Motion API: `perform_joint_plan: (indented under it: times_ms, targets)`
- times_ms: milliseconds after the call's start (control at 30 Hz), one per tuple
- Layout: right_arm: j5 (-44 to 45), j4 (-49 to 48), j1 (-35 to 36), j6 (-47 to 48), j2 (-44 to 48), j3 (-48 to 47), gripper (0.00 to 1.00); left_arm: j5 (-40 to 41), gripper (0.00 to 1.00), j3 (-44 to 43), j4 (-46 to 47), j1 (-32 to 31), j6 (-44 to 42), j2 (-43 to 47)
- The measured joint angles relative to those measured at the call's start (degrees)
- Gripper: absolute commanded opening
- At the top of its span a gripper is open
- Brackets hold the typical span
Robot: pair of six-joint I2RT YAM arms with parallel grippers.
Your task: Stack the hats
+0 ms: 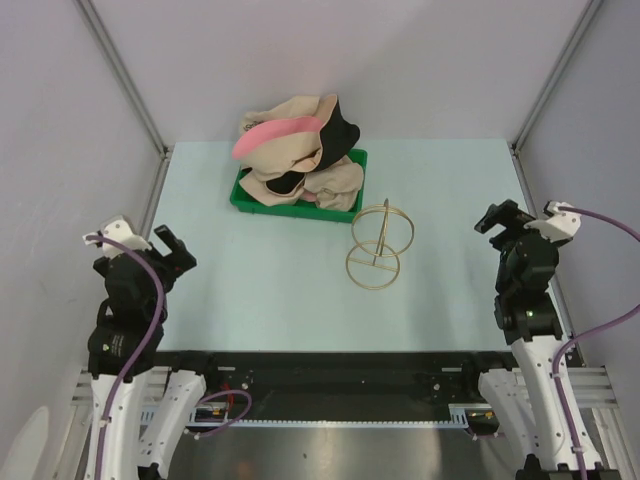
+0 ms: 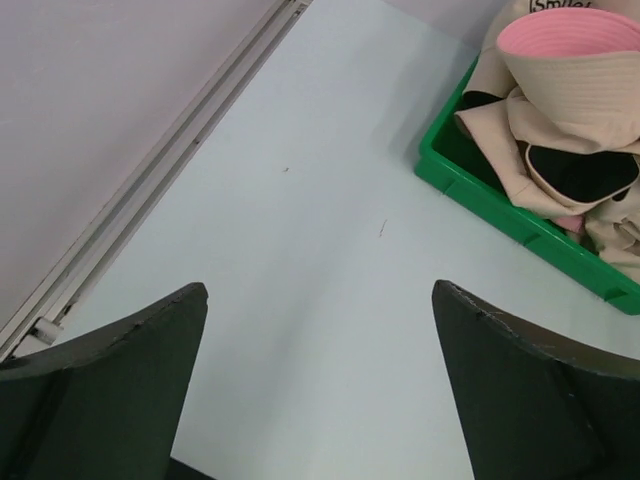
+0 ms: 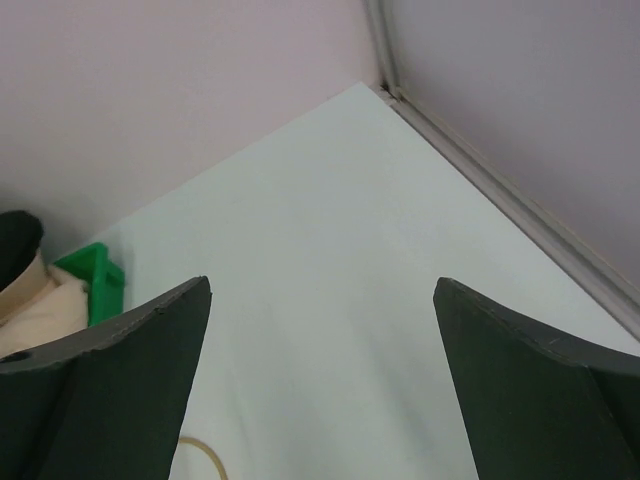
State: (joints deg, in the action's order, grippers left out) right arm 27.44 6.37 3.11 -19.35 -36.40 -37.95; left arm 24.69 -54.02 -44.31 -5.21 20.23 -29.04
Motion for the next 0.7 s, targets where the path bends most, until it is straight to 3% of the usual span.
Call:
perform_joint_plan:
  times_ms: [100, 267, 467, 700]
  targets:
    - [-5.11, 0.2, -0.33, 5.14, 2.95, -0.59, 1.0, 1.92, 1.0, -1.88, -3.06, 0.0, 1.55, 0.11]
    - [-4.87, -0.26, -1.33, 8.63, 3.48, -2.6, 1.0, 2.51, 1.0, -2.14, -3.32, 0.0, 1.03, 0.7]
    - [-9.75, 3.82, -2.56, 13.92, -2.58, -11.43, 1.0, 0.52, 1.0, -1.97, 3.39, 0.0, -6.8, -0.26]
    - [-12.35, 11.96, -2.56, 15.72, -6.73, -25.55, 0.99, -6.93, 1.0, -4.0, 13.03, -1.49, -13.51, -13.2]
